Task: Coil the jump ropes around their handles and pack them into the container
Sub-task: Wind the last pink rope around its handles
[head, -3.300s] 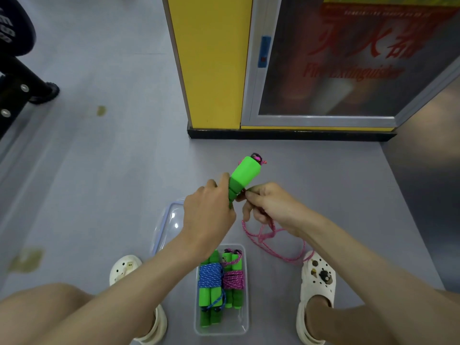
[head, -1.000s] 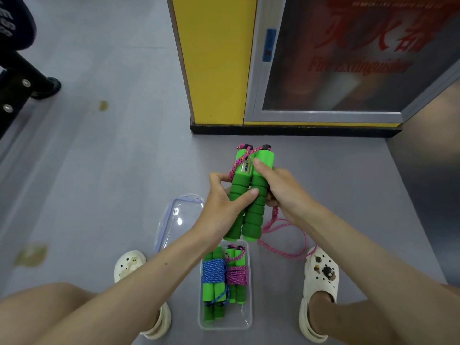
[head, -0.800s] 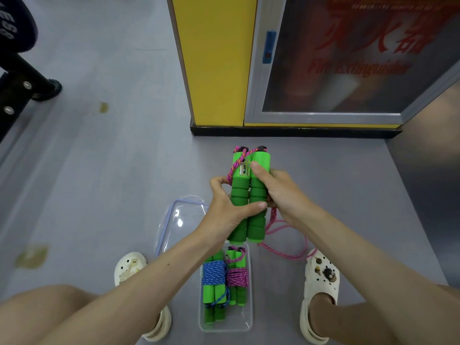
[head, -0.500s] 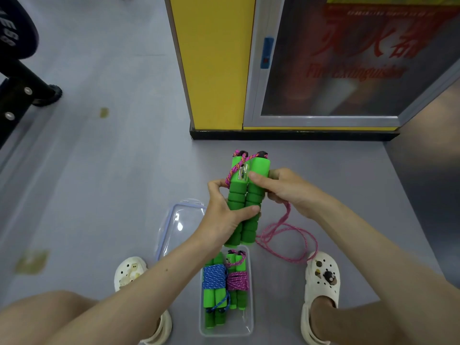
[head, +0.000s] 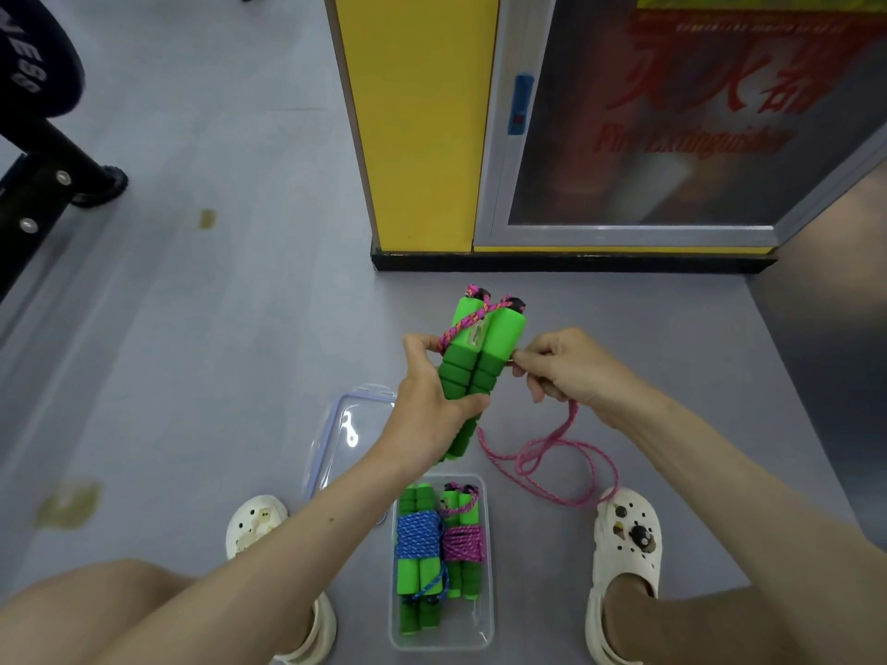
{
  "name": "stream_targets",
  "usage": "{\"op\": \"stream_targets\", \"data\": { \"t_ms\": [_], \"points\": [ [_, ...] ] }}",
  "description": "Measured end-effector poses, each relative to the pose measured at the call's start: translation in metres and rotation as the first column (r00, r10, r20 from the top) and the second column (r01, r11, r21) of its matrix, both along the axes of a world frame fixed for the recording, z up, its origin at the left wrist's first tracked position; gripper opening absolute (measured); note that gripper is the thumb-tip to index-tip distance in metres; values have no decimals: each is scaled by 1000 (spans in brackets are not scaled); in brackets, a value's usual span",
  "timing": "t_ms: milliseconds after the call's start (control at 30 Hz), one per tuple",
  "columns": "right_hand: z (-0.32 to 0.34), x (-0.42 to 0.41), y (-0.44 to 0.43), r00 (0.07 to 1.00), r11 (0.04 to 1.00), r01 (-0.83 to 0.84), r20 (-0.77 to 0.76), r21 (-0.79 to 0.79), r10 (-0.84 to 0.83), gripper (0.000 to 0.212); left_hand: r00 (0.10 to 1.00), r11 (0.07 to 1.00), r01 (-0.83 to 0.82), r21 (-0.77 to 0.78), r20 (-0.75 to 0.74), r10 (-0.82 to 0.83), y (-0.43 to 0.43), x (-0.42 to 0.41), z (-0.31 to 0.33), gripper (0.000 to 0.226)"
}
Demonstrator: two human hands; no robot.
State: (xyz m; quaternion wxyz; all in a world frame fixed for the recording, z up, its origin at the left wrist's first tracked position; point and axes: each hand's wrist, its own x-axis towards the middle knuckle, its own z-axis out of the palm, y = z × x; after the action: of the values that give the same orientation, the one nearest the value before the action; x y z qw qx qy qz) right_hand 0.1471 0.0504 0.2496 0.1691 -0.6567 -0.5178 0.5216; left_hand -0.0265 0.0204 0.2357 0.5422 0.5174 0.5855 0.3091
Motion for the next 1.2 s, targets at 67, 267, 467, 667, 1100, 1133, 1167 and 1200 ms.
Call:
{"op": "stream_targets", "data": {
  "t_ms": [67,267,467,667,1100,1133,1167,1200],
  "points": [
    [-2,-3,-2,999,1000,-14,-32,-4,13,26,999,1000,-20,14,-32,21,1,-1,-1,53],
    [-5,-13,-7,991,991,-129,29,47,128,21,951,995,-36,95,-303,63,0,-2,-10,54],
    [-7,-20,-11,987,996,-84,-133,21,86,18,728,908,206,365,-677,107,-7,-3,-6,34],
    [-6,-27,-14,928,991,-118,-362,-68,86,21,656,878,265,398,-742,138,-8,-2,-4,32],
    [-5,-43,-17,937,997,42,-343,-64,-61,50,578,740,358,570,-758,304,-3,-1,-13,62],
    [-6,-43,-16,942,996,76,-325,-46,-87,54,594,737,367,568,-753,284,-5,1,-14,61],
    [-7,-42,-15,944,994,103,-310,-32,-108,57,610,739,378,559,-750,255,-7,3,-15,60],
    [-8,-41,-15,945,992,123,-304,-26,-125,58,627,744,384,547,-746,225,-9,4,-16,61]
  ]
}}
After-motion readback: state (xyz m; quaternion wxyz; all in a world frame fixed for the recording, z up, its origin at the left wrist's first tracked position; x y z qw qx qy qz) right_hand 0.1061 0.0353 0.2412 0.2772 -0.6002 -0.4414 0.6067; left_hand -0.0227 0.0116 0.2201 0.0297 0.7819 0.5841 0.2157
